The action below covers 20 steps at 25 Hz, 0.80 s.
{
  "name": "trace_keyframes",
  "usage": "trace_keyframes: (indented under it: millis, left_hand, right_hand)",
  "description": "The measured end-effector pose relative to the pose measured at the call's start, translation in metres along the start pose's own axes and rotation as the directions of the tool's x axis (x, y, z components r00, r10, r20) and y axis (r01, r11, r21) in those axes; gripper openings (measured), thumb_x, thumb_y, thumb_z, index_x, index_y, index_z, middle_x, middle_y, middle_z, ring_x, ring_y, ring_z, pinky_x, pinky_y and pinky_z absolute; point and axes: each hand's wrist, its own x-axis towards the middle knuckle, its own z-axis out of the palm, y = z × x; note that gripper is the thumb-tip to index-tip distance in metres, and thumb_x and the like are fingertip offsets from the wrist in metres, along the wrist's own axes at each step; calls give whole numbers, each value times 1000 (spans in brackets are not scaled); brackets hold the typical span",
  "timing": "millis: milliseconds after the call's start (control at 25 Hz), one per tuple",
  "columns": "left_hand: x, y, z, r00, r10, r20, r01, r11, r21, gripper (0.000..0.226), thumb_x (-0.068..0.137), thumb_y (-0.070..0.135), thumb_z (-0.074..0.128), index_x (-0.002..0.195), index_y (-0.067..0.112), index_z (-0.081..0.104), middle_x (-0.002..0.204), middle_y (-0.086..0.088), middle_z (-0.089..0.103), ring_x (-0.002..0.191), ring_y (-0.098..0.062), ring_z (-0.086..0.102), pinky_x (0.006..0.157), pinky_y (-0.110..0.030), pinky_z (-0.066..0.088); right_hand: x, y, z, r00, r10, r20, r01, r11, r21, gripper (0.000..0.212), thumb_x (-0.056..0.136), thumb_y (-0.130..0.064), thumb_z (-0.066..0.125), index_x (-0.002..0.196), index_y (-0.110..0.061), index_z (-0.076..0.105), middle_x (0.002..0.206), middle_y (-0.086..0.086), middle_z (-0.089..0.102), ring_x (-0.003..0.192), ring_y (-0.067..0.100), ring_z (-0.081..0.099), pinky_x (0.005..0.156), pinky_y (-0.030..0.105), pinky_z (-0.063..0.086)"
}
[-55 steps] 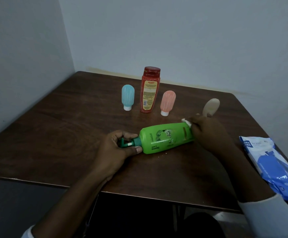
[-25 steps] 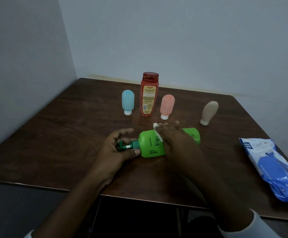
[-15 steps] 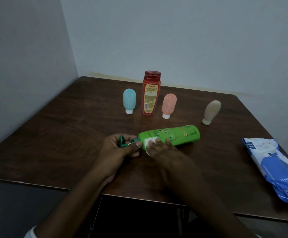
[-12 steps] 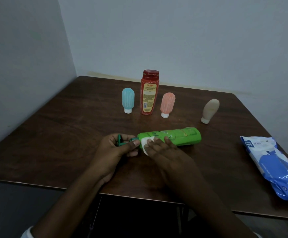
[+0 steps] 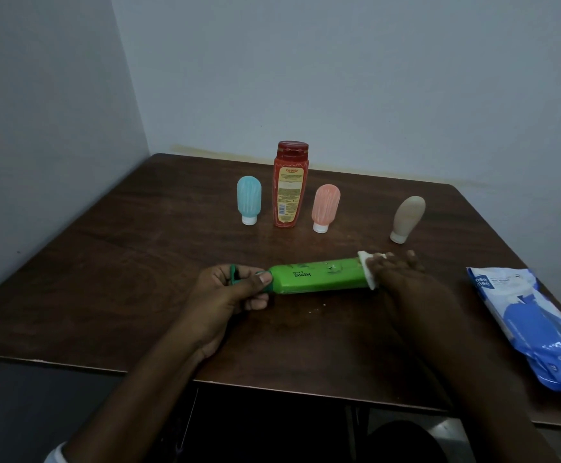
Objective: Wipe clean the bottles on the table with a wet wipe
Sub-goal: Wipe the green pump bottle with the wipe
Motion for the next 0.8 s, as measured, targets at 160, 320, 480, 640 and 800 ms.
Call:
trace_keyframes:
  millis: [160, 320, 480, 640, 800]
  left_hand:
    - [-1, 1, 1, 1000, -14, -18, 14, 1000, 1, 11, 84, 6, 76, 90, -3, 75, 79, -14, 72, 64, -14, 66, 55, -20, 57]
    - [-4, 6, 1, 1000, -17, -8, 17, 1000, -1, 11, 80, 8, 77, 85, -1, 76, 75, -13, 71, 62, -13, 65, 54, -19, 56]
    - [-5, 9, 2, 999, -31, -10, 31, 999, -8, 8, 76, 11, 78, 68, 10, 79, 72, -8, 72, 58, -12, 65, 51, -18, 55]
    - [-3, 14, 6, 997, -76, -24, 76, 997, -21, 6, 80, 11, 78, 78, 5, 79, 71, -8, 72, 56, -10, 65, 49, -18, 55]
    - [0, 17, 5, 989, -138, -55, 137, 990, -30, 14, 74, 19, 80, 77, 6, 77, 69, -10, 71, 54, -10, 65, 48, -18, 56]
  right_hand:
    - [4, -57, 4, 977, -177, -120, 189, 977, 100, 44, 87, -15, 55, 130, -6, 63, 129, 15, 66, 120, 28, 64, 109, 51, 32]
    - [7, -86, 6, 928, -339, -153, 365, 908, 206, 48, 90, -15, 41, 132, -2, 61, 134, 16, 63, 125, 28, 60, 110, 51, 43]
    - [6, -41, 3, 968, -230, -103, 244, 958, 150, 46, 88, -14, 58, 133, -9, 61, 133, 12, 64, 123, 26, 62, 111, 49, 31]
    - [4, 14, -6, 997, 55, 47, -63, 978, 200, 51, 87, -5, 70, 135, -18, 61, 139, 8, 60, 130, 30, 56, 111, 38, 27]
    - [10, 28, -3, 990, 131, 46, -137, 976, 170, 44, 87, -7, 70, 129, -19, 67, 127, 10, 69, 118, 36, 64, 105, 42, 43]
